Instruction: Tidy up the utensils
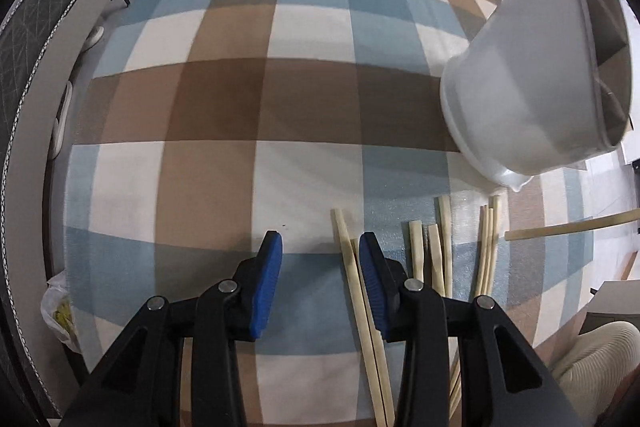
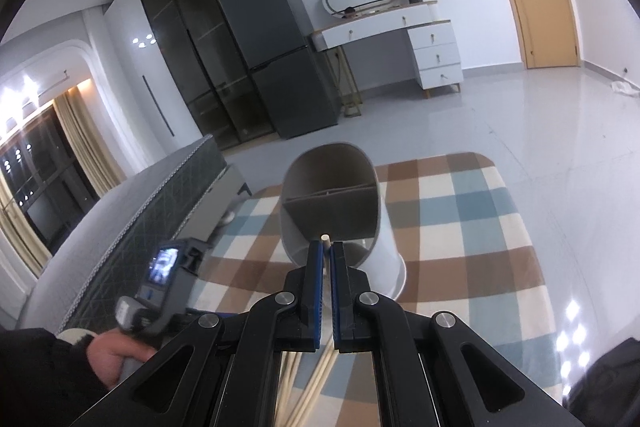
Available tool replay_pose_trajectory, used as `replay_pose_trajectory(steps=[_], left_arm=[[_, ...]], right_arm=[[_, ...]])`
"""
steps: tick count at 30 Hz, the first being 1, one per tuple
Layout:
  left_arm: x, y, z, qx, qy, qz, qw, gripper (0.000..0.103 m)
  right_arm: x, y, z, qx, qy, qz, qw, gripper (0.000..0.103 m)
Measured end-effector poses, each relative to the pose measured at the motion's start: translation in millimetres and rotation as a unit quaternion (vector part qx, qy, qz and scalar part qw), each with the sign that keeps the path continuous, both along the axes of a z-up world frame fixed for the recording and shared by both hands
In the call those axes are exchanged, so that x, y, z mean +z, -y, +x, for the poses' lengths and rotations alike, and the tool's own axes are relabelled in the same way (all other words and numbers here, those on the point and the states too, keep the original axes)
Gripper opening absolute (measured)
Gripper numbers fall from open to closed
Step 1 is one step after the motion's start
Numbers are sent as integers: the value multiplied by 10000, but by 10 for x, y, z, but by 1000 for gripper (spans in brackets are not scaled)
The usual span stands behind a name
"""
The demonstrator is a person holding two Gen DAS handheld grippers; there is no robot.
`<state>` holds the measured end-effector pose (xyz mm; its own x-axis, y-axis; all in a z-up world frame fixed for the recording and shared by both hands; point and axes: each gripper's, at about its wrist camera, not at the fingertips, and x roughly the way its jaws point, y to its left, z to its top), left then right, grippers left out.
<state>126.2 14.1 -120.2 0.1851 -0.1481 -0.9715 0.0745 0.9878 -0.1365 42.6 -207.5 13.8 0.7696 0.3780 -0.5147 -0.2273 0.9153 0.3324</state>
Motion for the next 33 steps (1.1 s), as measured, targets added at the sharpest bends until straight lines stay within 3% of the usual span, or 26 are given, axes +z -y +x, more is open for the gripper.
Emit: replay_pose_trajectory(steps=[5, 8, 10, 16, 24, 33], left_arm=[[22, 37, -30, 11, 100, 186, 9998, 33], [28, 83, -69, -34, 177, 474, 9987, 18], [35, 98, -80, -23, 184, 465, 9987, 7], [54, 108, -57, -15, 255, 457, 9986, 1], [300, 98, -129, 44, 670, 214, 9975, 0], [746, -90, -274, 202, 1281, -367, 9909, 0]], right_arm=[[-12, 52, 19, -31, -4, 44, 10000, 3], [-13, 52, 18, -24, -7, 38, 10000, 3], [-12, 47, 14, -19, -3, 15, 10000, 3], [-19, 29, -1, -38, 12, -52, 10000, 3], [-23, -36, -19, -32, 83, -217, 9997, 3], [15, -117, -113, -47, 194, -376, 9991, 3]])
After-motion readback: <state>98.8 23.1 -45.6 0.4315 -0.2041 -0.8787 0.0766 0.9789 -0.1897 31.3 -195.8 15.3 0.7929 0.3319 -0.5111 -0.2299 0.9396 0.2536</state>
